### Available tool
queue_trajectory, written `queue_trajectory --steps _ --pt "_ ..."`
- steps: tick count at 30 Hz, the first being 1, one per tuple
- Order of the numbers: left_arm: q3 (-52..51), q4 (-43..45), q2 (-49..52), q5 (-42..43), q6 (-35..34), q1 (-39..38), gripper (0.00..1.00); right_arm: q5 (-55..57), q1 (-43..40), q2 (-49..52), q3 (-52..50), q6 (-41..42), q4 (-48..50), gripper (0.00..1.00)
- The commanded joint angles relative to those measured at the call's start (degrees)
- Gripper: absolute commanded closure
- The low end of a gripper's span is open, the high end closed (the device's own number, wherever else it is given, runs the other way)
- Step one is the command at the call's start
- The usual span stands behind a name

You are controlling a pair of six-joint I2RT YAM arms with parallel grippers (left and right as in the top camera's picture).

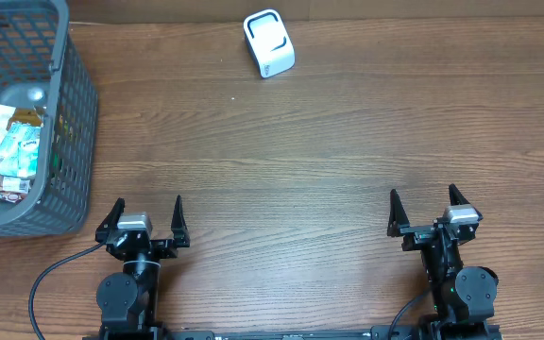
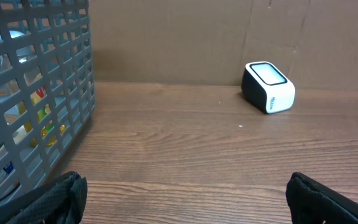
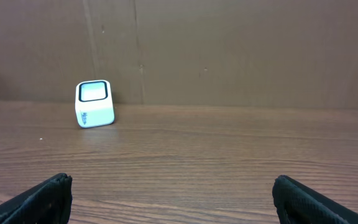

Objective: Scan the item barcode

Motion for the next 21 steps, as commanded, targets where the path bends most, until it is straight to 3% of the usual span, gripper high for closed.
queue_trajectory --steps 1,15,21 --pt "-0.26 0.11 -0.63 0.48 1.09 -0.37 0.0 0.74 0.15 -0.35 -0.55 -0.26 0.11 0.0" --pt "-0.26 0.22 -0.63 0.61 1.03 -0.37 0.0 0.74 0.15 -0.35 -0.55 -0.26 0.11 0.0" --pt "-0.2 1.6 -0.63 8.0 0.9 -0.37 0.01 0.74 0.15 -0.35 -0.55 -0.26 0.11 0.0"
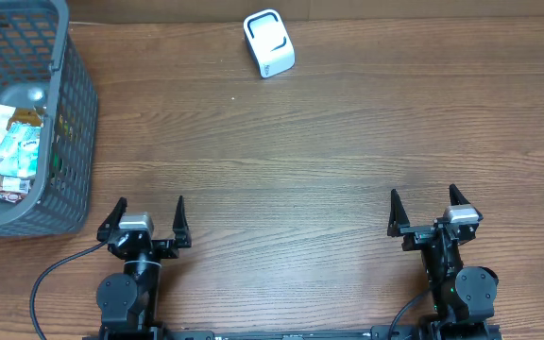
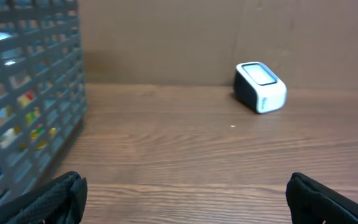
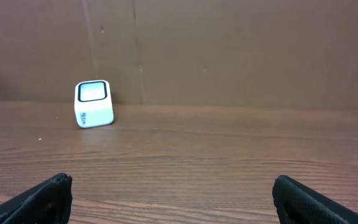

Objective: Scan the item barcode

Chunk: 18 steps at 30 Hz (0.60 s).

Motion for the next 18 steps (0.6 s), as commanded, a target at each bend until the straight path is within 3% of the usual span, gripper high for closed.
queue_trajectory --steps 1,6,13,18 --pt "0.02 2.51 -0.63 9.31 0.85 -0.37 0.01 0.57 0.15 -0.35 -0.55 -0.24 0.11 0.0" --pt "2.69 13.35 -0.63 27.43 0.22 -0.37 0.0 0.57 0.15 -0.35 -0.55 -0.24 0.11 0.0" --pt "14.56 11.78 -0.63 29.94 -10.27 -0.37 0.0 0.57 0.15 -0.35 -0.55 -0.24 0.11 0.0" --pt "25.29 5.4 -0.59 29.86 -12.07 -0.35 0.0 0.57 0.15 -0.35 -0.55 -0.24 0.11 0.0"
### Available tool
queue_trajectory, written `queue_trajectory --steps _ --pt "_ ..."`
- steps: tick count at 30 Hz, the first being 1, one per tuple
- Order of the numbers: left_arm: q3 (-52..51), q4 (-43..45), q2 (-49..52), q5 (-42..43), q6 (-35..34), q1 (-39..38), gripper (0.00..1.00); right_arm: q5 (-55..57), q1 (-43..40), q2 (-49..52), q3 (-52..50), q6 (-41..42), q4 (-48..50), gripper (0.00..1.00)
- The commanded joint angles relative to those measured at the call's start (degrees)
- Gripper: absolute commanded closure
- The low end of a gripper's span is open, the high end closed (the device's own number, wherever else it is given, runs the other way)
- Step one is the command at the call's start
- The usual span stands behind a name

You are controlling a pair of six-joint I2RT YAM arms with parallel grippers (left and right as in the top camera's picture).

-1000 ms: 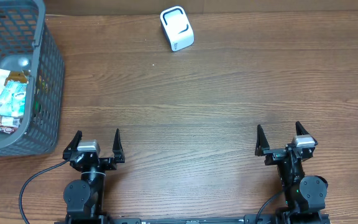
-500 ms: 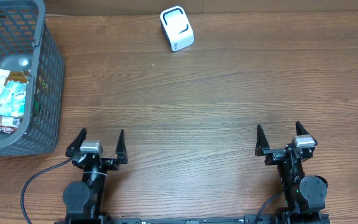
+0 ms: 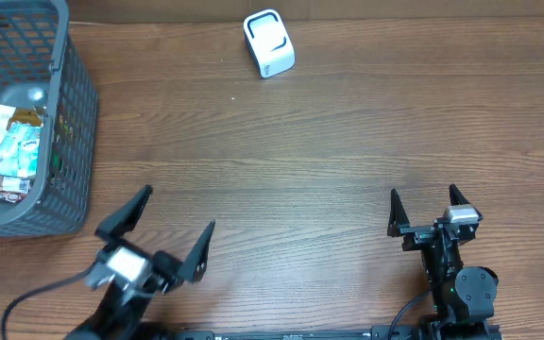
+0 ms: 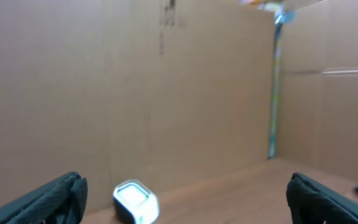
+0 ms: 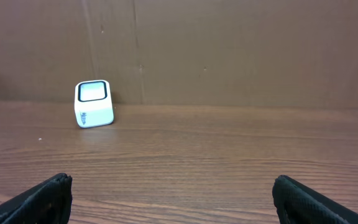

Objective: Scan the item barcode
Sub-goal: 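Move the left gripper over the grey basket and reach inside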

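The white barcode scanner (image 3: 269,42) with a dark-rimmed window stands at the table's far edge; it also shows blurred in the left wrist view (image 4: 136,200) and sharp in the right wrist view (image 5: 94,103). Packaged items (image 3: 9,151) lie in the grey basket (image 3: 76,123) at the far left. My left gripper (image 3: 166,238) is open and raised, tilted, at the front left, with nothing between its fingers. My right gripper (image 3: 422,210) stands open and empty at the front right.
A brown cardboard wall (image 5: 229,50) backs the wooden table (image 3: 348,132). The basket's near corner lies just left of and beyond my left gripper.
My left gripper has risen and swung to the right, its camera now pointing up at the back wall with the scanner low in view. The right arm has not moved.
Both grippers stood open at the table's front edge, the left one facing the basket and scanner. Then the left view had turned slightly right, with less basket in it. Now the left gripper is raised and tilted; the right stays put.
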Motion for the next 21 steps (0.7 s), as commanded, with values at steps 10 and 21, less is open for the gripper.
queue_trajectory --steps 10,21 --pt "23.76 -10.4 1.7 1.25 -3.06 -0.35 0.0 0.55 0.15 -0.35 -0.55 -0.26 0.13 0.0" --pt "47.95 -39.45 23.21 1.29 2.23 -0.37 0.0 0.55 0.15 -0.35 -0.55 -0.26 0.13 0.0"
